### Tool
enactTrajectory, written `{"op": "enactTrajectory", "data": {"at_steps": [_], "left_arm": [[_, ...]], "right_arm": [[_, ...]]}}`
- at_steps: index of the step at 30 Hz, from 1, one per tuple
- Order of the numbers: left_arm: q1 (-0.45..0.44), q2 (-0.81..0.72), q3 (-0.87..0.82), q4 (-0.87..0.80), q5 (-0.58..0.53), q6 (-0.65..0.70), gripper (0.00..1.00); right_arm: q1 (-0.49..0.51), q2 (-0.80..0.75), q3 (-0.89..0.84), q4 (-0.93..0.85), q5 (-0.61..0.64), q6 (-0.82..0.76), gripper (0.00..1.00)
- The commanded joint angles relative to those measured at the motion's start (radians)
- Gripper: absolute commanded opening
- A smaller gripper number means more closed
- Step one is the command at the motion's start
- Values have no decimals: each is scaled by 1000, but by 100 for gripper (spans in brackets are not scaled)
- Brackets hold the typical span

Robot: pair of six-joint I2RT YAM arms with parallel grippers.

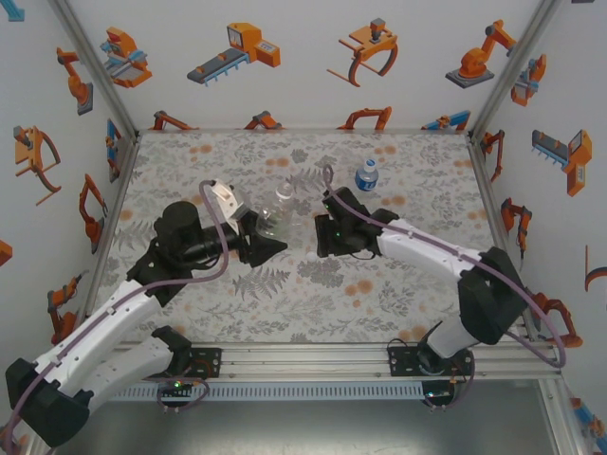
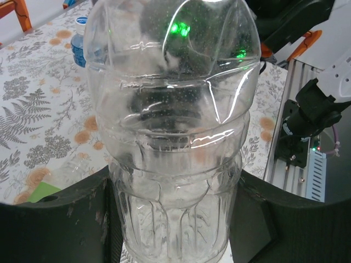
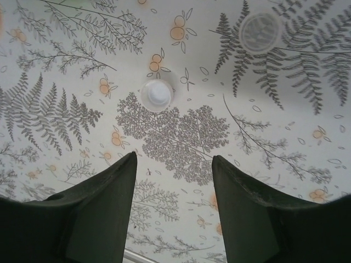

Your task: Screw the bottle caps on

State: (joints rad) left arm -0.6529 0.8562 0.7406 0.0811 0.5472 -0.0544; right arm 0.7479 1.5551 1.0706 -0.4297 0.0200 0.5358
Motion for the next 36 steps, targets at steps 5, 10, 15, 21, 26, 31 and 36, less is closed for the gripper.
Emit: {"op": "enactTrajectory", "data": {"at_steps": [5,10,15,21,26,31,36], "left_arm": [[6,-67,-36,-3,-35,9,0],[7,-87,-47,-11,-41,9,0],[8,-93,-51,-15,-47,13,0],[10,-91,-57,2,-55,13,0],[12,-90,-56,3,-53,12,0],[14,-90,-56,2,-53,13,0],[16,-77,-55,11,-52,11,0]], "right_arm": [[35,169,137,20,12,19,50],[51,251,183,12,35,18,50],[57,300,203,2,62,21,50],[63,342,214,-14,80,17,49],[65,350,210,-11,88,10,45],[65,344,209,-21,87,8,37],[65,278,156,-30,109,17,36]]}}
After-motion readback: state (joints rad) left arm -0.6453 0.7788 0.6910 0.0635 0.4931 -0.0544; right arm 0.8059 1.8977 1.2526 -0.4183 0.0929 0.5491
